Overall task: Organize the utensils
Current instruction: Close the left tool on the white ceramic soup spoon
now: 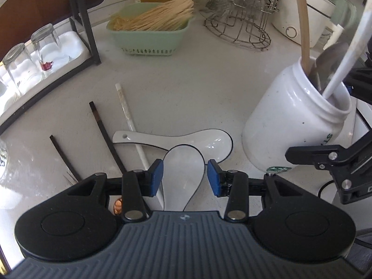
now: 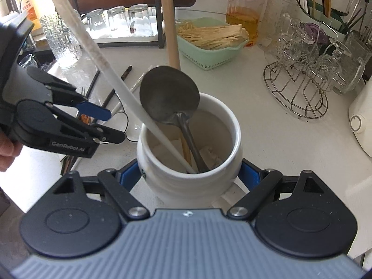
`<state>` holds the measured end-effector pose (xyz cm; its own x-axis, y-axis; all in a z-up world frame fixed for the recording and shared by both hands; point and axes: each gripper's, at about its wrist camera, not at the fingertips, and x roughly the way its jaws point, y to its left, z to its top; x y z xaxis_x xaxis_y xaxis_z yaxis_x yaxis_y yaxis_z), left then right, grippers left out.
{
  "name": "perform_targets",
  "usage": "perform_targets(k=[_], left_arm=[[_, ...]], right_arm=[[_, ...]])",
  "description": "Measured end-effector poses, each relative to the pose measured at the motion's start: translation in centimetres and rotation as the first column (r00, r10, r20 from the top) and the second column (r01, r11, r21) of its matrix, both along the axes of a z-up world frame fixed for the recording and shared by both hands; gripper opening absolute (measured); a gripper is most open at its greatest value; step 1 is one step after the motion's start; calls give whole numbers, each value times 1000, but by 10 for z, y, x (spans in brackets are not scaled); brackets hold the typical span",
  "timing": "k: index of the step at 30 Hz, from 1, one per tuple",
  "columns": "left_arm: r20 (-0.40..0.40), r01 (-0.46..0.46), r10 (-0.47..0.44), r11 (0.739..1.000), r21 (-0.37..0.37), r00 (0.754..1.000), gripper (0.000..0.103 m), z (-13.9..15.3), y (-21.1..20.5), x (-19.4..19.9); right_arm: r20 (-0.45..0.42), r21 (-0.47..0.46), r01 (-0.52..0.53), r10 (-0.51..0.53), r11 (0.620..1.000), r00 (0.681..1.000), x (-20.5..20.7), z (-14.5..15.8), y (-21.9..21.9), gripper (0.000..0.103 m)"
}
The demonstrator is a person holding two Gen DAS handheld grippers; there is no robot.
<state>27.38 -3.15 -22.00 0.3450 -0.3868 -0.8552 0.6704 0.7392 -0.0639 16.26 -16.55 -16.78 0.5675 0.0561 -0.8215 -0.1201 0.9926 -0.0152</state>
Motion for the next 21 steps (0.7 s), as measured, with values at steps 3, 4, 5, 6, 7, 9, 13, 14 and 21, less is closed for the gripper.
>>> perform_targets(k=[3,4,5,6,7,9,13,14,21], left_arm=[[-8,6,-6,1000,6,1000,47,-3,-1,1],[-11,9,-9,1000,6,1000,47,-4,-1,1],[-15,10,-10,1000,6,1000,47,-4,-1,2],[-20,13,-13,1000,6,1000,48,-5,-1,2],[-26,15,-15,1000,5,1000,48,-6,-1,3],[-35,17,-17,1000,3,999,49,-9,-2,4],[-37,24,-24,1000,0,999,50,-13,-4,5],[-35,26,-26,1000,-1,999,50,-13,-4,6],[-49,23,-24,1000,-19,999,50,-11,-2,7]], right_arm=[[-2,-4,7,-7,1000,1000,0,0,1,90],[-3,-5,9,-9,1000,1000,0,0,1,90],[-4,-7,11,-11,1000,1000,0,0,1,90],[-6,-8,13,-13,1000,1000,1,0,2,90],[-7,-10,16,-16,1000,1000,1,0,2,90],[-7,-13,20,-20,1000,1000,1,0,3,90],[-7,-16,28,-28,999,1000,1,-1,4,90],[-7,-17,30,-30,999,1000,1,-1,4,90],[-6,-21,29,-30,999,1000,1,-1,5,90]])
